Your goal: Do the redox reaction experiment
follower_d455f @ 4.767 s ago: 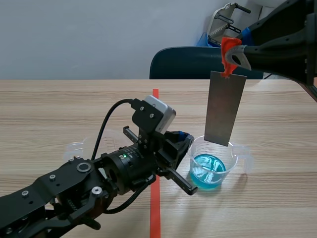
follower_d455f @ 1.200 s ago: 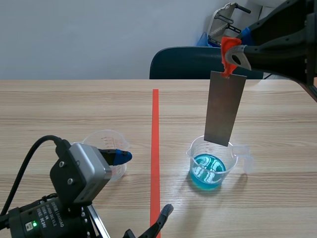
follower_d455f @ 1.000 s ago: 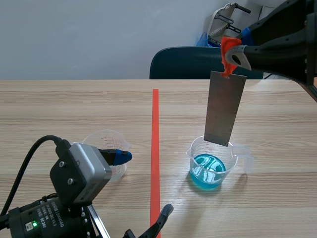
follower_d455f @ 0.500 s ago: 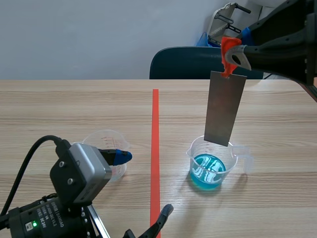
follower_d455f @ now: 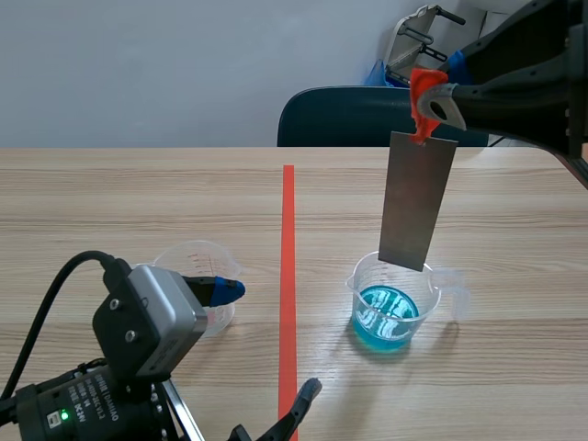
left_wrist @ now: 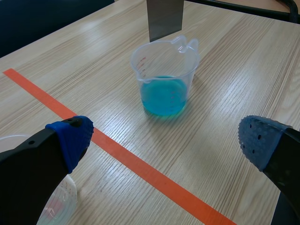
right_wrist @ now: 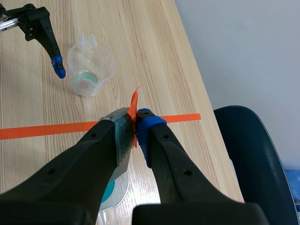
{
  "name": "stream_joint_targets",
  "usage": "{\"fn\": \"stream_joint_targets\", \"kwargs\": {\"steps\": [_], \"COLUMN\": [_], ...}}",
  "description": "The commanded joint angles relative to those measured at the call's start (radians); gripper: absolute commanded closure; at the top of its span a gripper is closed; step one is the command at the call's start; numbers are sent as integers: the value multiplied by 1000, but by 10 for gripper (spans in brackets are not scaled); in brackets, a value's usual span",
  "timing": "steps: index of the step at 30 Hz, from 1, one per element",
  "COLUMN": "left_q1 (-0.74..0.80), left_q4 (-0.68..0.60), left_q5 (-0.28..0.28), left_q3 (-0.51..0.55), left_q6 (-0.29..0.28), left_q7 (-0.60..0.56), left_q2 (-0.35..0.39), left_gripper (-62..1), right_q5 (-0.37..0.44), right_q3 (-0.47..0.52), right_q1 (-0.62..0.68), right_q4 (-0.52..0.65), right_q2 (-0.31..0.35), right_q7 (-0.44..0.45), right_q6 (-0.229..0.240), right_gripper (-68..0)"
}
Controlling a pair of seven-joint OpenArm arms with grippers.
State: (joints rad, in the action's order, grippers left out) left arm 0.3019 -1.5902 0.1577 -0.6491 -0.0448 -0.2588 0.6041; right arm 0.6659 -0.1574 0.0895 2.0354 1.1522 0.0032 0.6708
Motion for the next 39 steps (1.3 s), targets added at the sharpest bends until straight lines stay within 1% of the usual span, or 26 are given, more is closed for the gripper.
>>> {"fn": "stream_joint_targets", "kwargs": {"steps": [1, 27, 34, 38, 39], "left_q1": [0, 0, 0, 0, 0], "left_q4": [-10, -10, -10, -10, -10], "left_q5": [5, 5, 5, 5, 5], "left_q3": [2, 2, 2, 2, 2], "left_q6": [2, 2, 2, 2, 2], "left_q7": [-13, -13, -13, -13, -13], "left_q2": [-5, -5, -5, -5, -5], "left_gripper": [-623, -623, -623, -623, -623], "right_q5": [11, 5, -56, -115, -125], "right_q3": [7, 7, 6, 6, 6], "right_q1": [-14, -14, 11, 17, 17], "right_q4": [9, 9, -20, -49, -57], "right_q2": [0, 0, -1, -32, -40], "right_q7": [15, 26, 125, 153, 156], "right_q6": [-4, -4, -3, -3, 6], "right_gripper": [-8, -8, -8, -8, -8]}}
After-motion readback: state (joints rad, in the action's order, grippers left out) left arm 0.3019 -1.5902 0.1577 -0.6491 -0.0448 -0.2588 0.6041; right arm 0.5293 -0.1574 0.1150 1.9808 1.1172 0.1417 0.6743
